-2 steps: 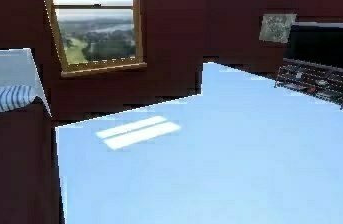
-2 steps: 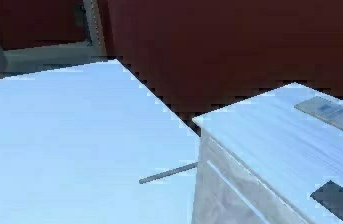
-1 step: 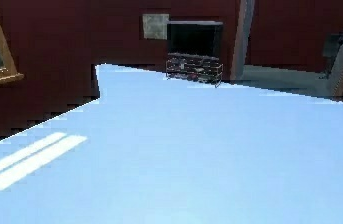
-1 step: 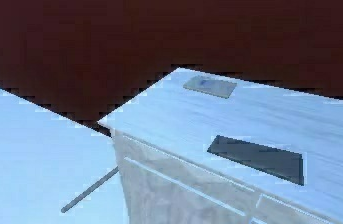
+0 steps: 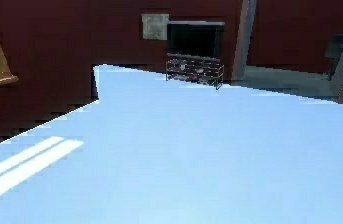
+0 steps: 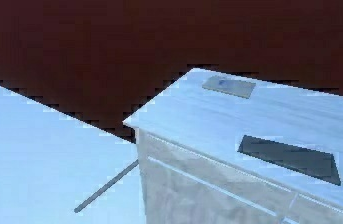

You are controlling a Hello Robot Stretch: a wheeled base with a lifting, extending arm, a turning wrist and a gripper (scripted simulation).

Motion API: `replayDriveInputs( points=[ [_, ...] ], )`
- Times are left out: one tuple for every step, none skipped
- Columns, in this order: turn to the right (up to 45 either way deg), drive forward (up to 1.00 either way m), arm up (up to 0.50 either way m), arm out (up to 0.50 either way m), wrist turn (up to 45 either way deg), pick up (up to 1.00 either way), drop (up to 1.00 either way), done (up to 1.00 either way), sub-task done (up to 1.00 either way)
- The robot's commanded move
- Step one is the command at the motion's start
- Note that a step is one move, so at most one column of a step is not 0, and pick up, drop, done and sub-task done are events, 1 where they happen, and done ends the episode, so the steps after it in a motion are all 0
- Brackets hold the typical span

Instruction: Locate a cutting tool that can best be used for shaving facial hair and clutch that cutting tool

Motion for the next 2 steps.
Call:
replayDriveInputs(
  points=[
    [24.0, 0.00, 0.00, 0.00, 0.0, 0.00, 0.00, 0.00, 0.00],
    [0.0, 1.00, 0.00, 0.00, 0.0, 0.00, 0.00, 0.00, 0.00]
  ],
)
